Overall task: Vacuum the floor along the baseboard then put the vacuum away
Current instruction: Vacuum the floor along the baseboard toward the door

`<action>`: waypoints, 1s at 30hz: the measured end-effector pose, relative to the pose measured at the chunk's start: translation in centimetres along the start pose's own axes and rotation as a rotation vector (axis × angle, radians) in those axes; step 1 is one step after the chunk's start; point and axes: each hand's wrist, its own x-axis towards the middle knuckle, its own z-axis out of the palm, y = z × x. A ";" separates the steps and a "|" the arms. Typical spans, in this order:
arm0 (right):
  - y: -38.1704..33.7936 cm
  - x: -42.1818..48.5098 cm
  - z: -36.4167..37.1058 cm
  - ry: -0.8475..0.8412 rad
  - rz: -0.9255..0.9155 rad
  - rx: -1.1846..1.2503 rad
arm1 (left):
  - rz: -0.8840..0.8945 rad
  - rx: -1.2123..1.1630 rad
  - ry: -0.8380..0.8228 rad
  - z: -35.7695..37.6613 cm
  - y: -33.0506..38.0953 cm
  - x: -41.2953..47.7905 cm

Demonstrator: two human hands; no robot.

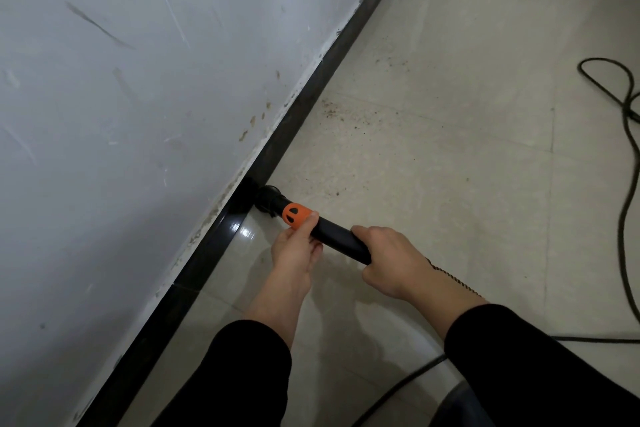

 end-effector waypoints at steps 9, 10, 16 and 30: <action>-0.3 0.5 0.2 0.034 0.039 -0.029 | -0.003 0.025 -0.037 0.4 0.6 0.9; -0.3 0.6 0.3 0.041 0.045 -0.028 | -0.004 0.026 -0.044 0.5 0.7 1.1; -0.7 1.2 0.7 0.110 0.069 -0.054 | 0.000 0.028 -0.082 1.1 1.3 1.6; -0.1 0.3 0.4 0.114 0.100 -0.049 | -0.007 -0.029 -0.084 2.1 0.5 1.2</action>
